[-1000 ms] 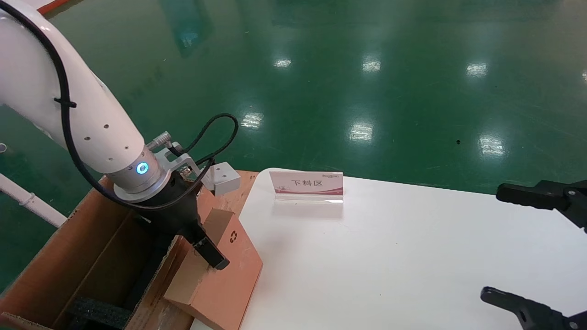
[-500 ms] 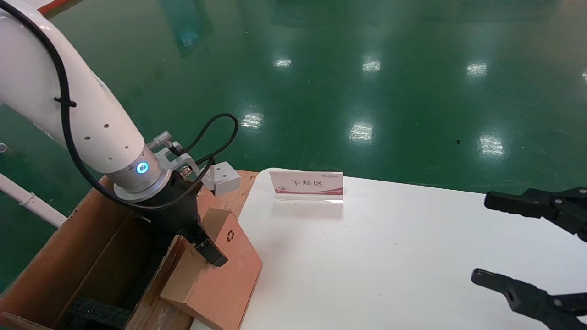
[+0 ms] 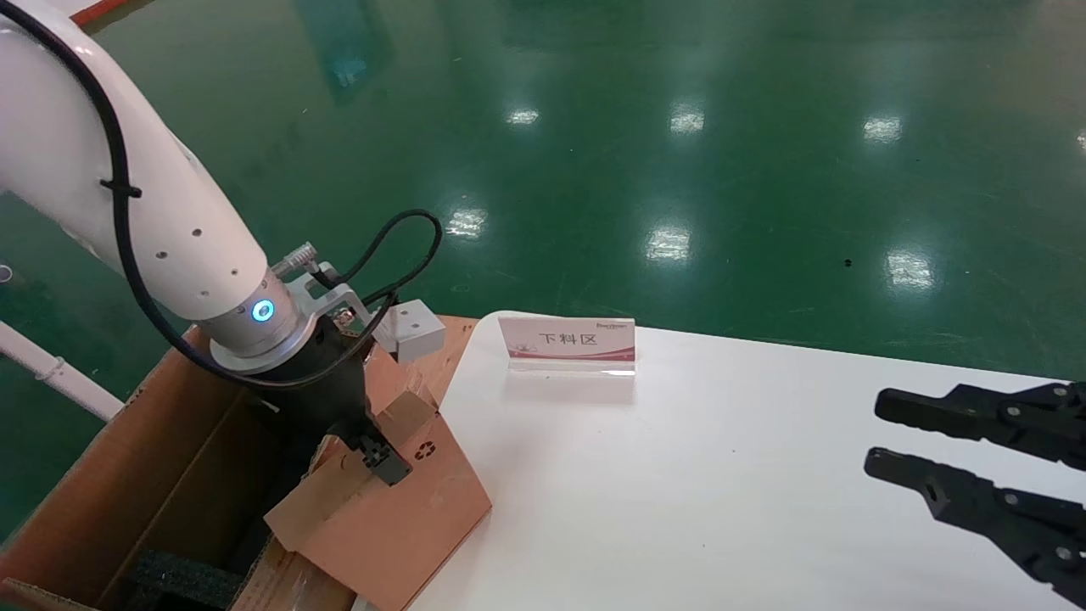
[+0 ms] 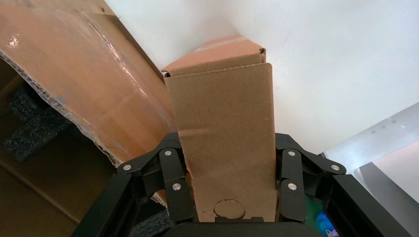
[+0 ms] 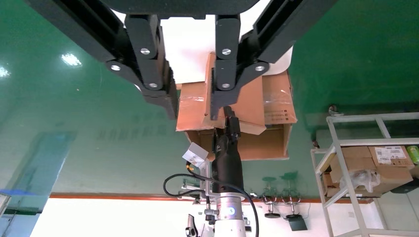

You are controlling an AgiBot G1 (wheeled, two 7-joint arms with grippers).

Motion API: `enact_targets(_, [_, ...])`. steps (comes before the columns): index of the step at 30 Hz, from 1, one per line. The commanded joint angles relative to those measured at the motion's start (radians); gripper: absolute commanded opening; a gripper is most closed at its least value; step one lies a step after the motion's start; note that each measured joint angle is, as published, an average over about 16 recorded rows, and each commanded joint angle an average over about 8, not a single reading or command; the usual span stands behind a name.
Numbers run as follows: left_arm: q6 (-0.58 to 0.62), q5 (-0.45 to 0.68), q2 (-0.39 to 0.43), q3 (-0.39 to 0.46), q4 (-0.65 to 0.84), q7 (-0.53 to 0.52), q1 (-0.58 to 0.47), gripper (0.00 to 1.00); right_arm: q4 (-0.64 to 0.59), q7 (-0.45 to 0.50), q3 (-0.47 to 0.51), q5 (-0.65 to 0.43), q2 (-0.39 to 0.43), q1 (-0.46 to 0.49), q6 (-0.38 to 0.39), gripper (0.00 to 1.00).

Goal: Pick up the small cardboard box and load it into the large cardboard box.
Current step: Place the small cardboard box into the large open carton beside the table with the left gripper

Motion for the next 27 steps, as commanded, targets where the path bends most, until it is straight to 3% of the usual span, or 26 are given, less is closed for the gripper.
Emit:
enact_targets(1, [-0.001,-0.006,0.001,-0.004,0.008,0.005,-0.003,0.00,0.000,0.000,0.000,0.000,0.000,0.000,0.000,0.00])
enact_targets(10, [0.029,-0.016,-0.021,-0.088,0.072,0.048,-0.187,0.00,-0.001,0.000,-0.001,0.000,0.000,0.000,0.000,0.00])
enact_targets(18, [0.123,0.043,0.016,-0.120,0.186,0.126,-0.363,0.00,-0.001,-0.001,-0.001,0.001,0.000,0.001,0.000,0.00])
enact_targets(22, [0.174,0.068,0.036,-0.084,0.238,0.171,-0.418,0.00,-0.001,-0.001,-0.001,0.001,0.000,0.001,0.000,0.00])
enact_targets(27, [0.197,0.061,0.040,0.042,0.280,0.214,-0.471,0.00,-0.001,-0.001,-0.002,0.001,0.001,0.001,0.000,0.00])
